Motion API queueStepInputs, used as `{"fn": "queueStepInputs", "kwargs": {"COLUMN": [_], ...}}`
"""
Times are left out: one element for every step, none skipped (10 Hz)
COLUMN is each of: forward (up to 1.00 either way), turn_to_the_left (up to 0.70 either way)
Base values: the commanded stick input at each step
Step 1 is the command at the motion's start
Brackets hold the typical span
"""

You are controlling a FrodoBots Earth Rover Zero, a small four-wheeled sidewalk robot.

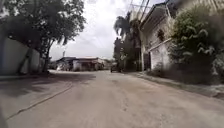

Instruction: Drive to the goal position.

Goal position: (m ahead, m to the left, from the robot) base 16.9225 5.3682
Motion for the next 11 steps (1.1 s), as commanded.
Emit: {"fn": "queueStepInputs", "kwargs": {"forward": [0.50,0.50,0.50,0.50,0.50,0.50,0.50,0.50,0.50,0.50,0.50], "turn_to_the_left": [0.01,0.01,0.01,0.01,0.01,0.01,0.01,0.01,0.01,0.01,0.01]}}
